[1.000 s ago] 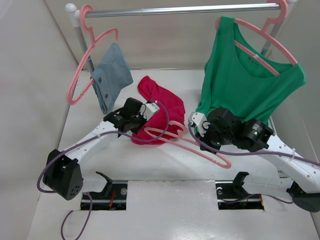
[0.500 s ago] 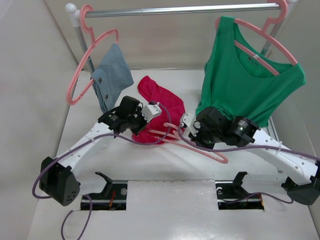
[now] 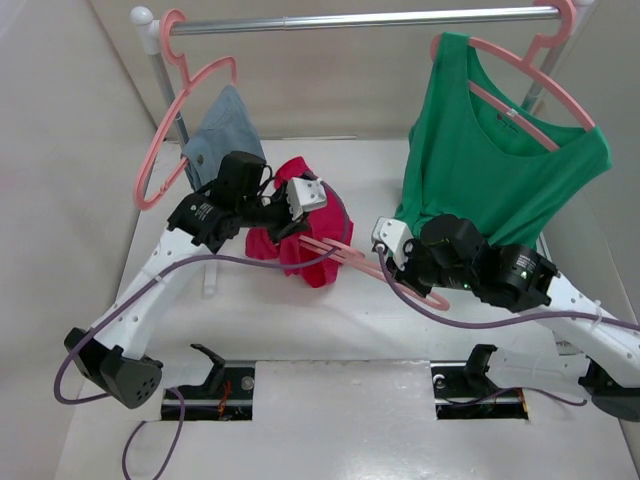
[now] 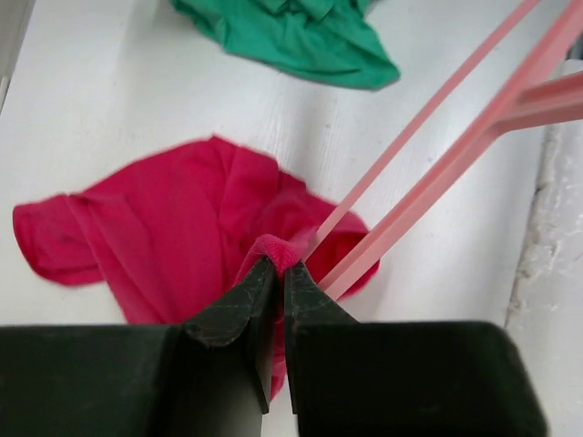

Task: Place the t-shirt on the hanger
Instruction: Place tshirt on hanger

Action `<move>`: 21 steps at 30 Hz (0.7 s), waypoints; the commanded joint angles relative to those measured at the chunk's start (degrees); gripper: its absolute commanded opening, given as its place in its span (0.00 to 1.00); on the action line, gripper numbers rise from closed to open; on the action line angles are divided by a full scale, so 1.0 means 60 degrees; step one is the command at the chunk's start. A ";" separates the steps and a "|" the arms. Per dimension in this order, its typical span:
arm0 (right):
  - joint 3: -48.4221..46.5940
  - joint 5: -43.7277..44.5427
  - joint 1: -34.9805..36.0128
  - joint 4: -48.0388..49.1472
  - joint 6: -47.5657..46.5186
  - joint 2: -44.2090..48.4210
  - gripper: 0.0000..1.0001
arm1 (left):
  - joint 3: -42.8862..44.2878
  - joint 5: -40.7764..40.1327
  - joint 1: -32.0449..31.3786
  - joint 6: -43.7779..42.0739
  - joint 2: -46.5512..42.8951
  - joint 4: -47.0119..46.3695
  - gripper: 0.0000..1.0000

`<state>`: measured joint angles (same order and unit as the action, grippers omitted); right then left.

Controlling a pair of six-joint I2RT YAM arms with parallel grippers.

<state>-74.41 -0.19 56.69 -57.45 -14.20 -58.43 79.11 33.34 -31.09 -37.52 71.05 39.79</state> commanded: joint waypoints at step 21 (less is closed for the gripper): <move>0.3025 0.0690 0.0103 0.5384 0.0168 0.1228 0.00 | 0.0731 0.1139 -0.0795 -0.1436 0.0054 0.1396 0.43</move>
<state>-58.04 2.76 57.08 -35.86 -14.59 -52.58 83.94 40.60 -35.31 -41.65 73.49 47.51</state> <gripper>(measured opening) 0.101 0.412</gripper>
